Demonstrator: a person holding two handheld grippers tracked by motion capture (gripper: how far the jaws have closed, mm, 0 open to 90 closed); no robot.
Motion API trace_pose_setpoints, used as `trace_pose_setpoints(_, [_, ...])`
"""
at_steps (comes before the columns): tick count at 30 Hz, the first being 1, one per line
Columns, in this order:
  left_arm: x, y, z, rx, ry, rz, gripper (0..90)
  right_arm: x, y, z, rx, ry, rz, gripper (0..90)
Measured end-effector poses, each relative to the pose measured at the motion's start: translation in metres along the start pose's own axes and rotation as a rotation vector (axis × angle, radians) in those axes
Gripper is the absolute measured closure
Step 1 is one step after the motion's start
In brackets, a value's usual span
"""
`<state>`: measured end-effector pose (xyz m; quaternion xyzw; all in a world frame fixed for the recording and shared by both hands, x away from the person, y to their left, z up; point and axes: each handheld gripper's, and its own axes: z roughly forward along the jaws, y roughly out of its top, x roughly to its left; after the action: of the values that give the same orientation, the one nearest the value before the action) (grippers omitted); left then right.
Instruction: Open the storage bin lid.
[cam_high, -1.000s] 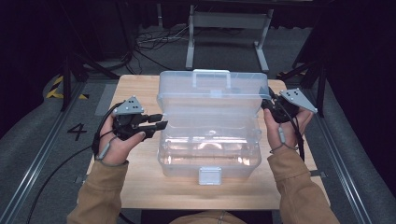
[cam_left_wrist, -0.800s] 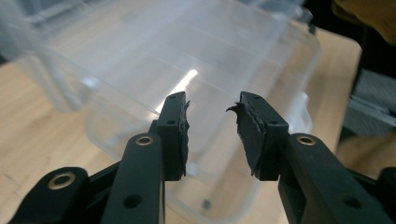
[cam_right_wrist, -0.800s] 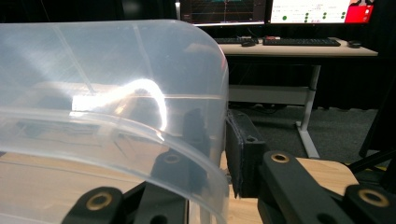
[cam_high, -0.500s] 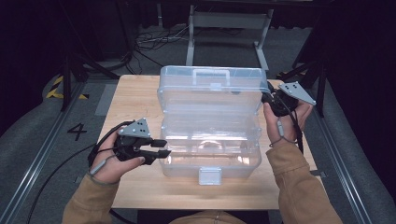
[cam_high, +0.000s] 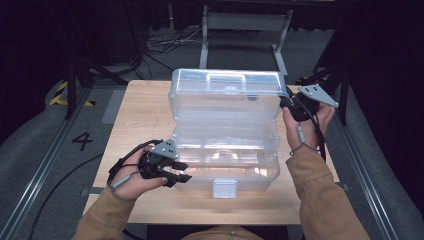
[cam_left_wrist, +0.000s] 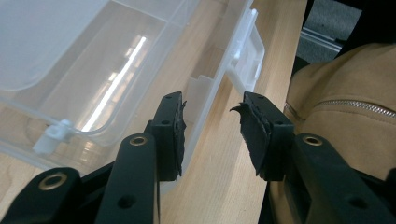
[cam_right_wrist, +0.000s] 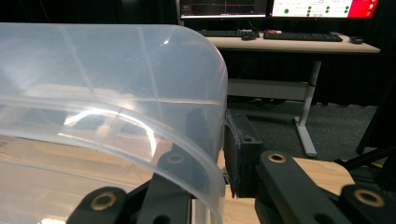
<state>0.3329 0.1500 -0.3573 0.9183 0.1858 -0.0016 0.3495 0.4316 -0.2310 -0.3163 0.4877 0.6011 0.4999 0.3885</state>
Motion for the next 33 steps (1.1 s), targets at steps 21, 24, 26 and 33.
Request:
trace_pose_setpoints(21, [0.007, -0.004, 0.045, 0.136, -0.03, -0.01, 66.1, -0.004, 0.005, 0.008, 0.026, 0.024, -0.005, 79.0])
trace_pose_setpoints(24, [0.009, -0.005, 0.048, 0.152, -0.022, -0.013, 71.0, -0.005, 0.005, 0.009, 0.027, 0.023, -0.009, 78.4])
trace_pose_setpoints(26, [0.011, -0.006, 0.05, 0.159, -0.014, -0.016, 75.2, -0.005, 0.005, 0.01, 0.023, 0.022, -0.005, 77.5])
trace_pose_setpoints(33, [0.012, -0.01, 0.054, 0.154, -0.001, -0.023, 75.3, -0.005, 0.006, 0.011, 0.006, 0.021, -0.001, 76.1])
